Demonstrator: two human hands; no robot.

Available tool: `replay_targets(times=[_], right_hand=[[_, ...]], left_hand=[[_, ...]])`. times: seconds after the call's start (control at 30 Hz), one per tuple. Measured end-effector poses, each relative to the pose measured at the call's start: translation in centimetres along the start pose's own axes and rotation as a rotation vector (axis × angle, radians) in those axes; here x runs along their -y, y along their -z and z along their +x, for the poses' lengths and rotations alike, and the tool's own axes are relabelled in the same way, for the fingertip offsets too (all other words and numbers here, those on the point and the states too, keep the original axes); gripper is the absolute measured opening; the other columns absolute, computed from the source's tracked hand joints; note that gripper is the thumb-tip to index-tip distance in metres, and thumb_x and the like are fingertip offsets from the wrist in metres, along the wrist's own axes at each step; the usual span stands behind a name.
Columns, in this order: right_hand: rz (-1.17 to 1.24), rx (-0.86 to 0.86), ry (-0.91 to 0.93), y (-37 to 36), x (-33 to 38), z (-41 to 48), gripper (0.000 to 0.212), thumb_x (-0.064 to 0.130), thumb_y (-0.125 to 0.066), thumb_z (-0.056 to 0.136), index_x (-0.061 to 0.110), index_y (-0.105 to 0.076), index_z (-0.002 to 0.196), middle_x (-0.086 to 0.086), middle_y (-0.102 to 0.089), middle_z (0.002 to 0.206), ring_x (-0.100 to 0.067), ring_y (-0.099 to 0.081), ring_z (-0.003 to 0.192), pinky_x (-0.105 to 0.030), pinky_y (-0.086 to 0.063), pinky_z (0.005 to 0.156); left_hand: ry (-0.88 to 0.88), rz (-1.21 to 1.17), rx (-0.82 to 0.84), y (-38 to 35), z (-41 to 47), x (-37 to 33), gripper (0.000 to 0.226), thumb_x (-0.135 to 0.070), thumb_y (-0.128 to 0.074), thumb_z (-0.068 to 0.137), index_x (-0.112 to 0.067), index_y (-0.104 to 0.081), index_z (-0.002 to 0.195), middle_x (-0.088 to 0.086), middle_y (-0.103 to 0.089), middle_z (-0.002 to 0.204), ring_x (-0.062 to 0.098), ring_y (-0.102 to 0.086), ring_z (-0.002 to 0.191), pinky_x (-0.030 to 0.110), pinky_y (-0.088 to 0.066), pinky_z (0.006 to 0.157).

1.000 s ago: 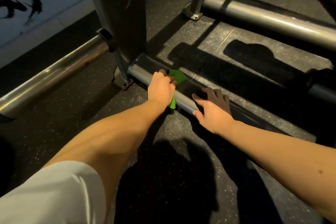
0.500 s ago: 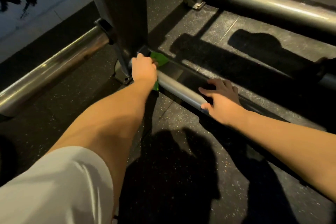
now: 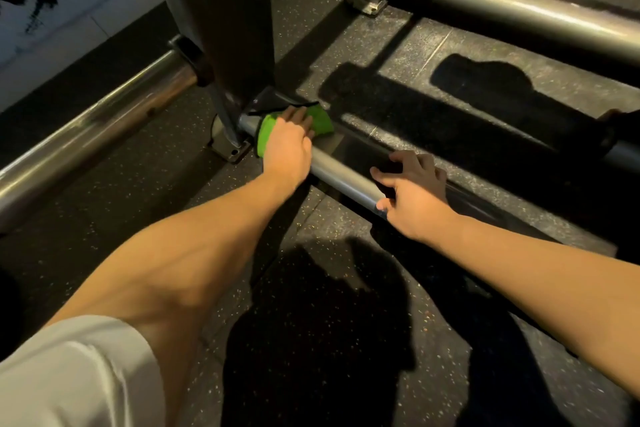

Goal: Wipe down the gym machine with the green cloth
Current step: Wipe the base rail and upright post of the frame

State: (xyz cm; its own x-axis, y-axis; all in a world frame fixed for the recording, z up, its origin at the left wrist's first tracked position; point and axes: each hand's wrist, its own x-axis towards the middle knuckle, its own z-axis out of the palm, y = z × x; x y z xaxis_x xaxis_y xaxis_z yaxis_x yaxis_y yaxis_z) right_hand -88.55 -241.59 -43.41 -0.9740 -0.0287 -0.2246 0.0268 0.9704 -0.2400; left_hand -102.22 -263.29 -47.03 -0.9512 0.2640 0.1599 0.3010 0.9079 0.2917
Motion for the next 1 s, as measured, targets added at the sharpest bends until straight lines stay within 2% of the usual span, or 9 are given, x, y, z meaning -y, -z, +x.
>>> replay_targets(times=[0.1,0.27,0.4,0.53,0.6,0.67,0.9,0.93,1.0], right_hand=[[-0.005,0.004,-0.002,0.0,0.1,-0.1,0.061,0.038,-0.069,0.092,0.041,-0.047,0.149,-0.003,-0.027,0.157,-0.032,-0.021,0.142,-0.049,-0.021,0.117],[-0.017,-0.017,0.019,0.1,-0.2,-0.6,0.060,0.044,-0.069,0.092,0.038,-0.049,0.148,-0.003,-0.031,0.158,-0.032,-0.026,0.142,-0.049,-0.024,0.116],[-0.008,0.019,0.007,0.4,-1.2,-1.6,0.066,0.048,-0.064,0.095,0.031,-0.040,0.155,-0.006,-0.026,0.162,-0.031,-0.022,0.146,-0.046,-0.022,0.119],[-0.087,0.109,-0.164,0.9,-2.6,-2.4,0.086,0.061,-0.062,0.092,0.030,-0.020,0.160,-0.010,-0.025,0.162,-0.037,-0.023,0.145,-0.049,-0.026,0.117],[-0.143,0.174,-0.230,1.5,-3.5,-2.9,0.095,0.066,-0.063,0.088,0.031,-0.014,0.161,-0.010,-0.028,0.160,-0.038,-0.027,0.143,-0.049,-0.030,0.114],[-0.143,0.206,-0.240,2.0,-4.2,-3.5,0.097,0.065,-0.065,0.086,0.030,-0.014,0.161,-0.010,-0.031,0.159,-0.038,-0.030,0.141,-0.050,-0.032,0.112],[-0.141,0.178,-0.206,2.3,-4.7,-4.6,0.086,0.053,-0.071,0.086,0.027,-0.030,0.157,-0.008,-0.038,0.157,-0.035,-0.035,0.139,-0.048,-0.036,0.111],[-0.143,0.170,-0.195,2.2,-4.6,-4.8,0.084,0.052,-0.070,0.088,0.027,-0.030,0.157,-0.008,-0.037,0.157,-0.036,-0.035,0.139,-0.048,-0.036,0.112],[-0.138,0.183,-0.179,2.2,-4.6,-5.0,0.080,0.048,-0.067,0.092,0.030,-0.026,0.159,-0.010,-0.034,0.158,-0.036,-0.033,0.140,-0.049,-0.033,0.114]], left_hand=[[-0.089,-0.061,0.057,-0.6,-0.7,-3.4,0.039,-0.022,-0.046,0.107,-0.018,-0.055,0.145,-0.001,-0.041,0.160,0.020,-0.024,0.154,0.045,-0.001,0.126],[-0.234,-0.238,0.202,-1.7,-0.4,-6.4,0.031,-0.021,-0.054,0.104,-0.017,-0.065,0.134,-0.001,-0.055,0.149,0.018,-0.034,0.150,0.042,-0.002,0.125],[-0.007,-0.185,0.125,-0.1,2.4,-2.8,0.032,-0.024,-0.053,0.105,-0.017,-0.065,0.134,0.002,-0.054,0.150,0.021,-0.033,0.150,0.048,-0.005,0.125],[0.122,-0.125,0.070,-0.6,2.4,-2.8,0.032,-0.024,-0.050,0.105,-0.015,-0.065,0.133,0.003,-0.053,0.151,0.021,-0.029,0.152,0.053,0.000,0.125],[0.057,-0.178,0.039,-1.4,0.1,-4.8,0.031,-0.021,-0.052,0.105,-0.014,-0.066,0.130,0.003,-0.054,0.150,0.022,-0.030,0.152,0.054,-0.001,0.125],[-0.084,-0.166,0.112,-1.9,-2.5,-7.1,0.033,-0.019,-0.051,0.105,-0.016,-0.064,0.135,0.001,-0.050,0.154,0.021,-0.027,0.153,0.051,-0.002,0.126],[-0.540,-0.189,0.183,-2.7,-8.0,-11.9,0.028,-0.024,-0.061,0.098,-0.018,-0.075,0.122,0.000,-0.058,0.146,0.022,-0.043,0.145,0.048,-0.021,0.122],[-0.558,-0.165,0.191,-2.7,-7.1,-11.1,0.029,-0.025,-0.059,0.097,-0.018,-0.075,0.121,0.001,-0.059,0.145,0.023,-0.044,0.144,0.048,-0.023,0.121],[-0.429,-0.132,0.174,-2.3,-4.3,-9.0,0.030,-0.025,-0.057,0.099,-0.018,-0.073,0.123,0.004,-0.060,0.144,0.025,-0.045,0.143,0.047,-0.027,0.121]])
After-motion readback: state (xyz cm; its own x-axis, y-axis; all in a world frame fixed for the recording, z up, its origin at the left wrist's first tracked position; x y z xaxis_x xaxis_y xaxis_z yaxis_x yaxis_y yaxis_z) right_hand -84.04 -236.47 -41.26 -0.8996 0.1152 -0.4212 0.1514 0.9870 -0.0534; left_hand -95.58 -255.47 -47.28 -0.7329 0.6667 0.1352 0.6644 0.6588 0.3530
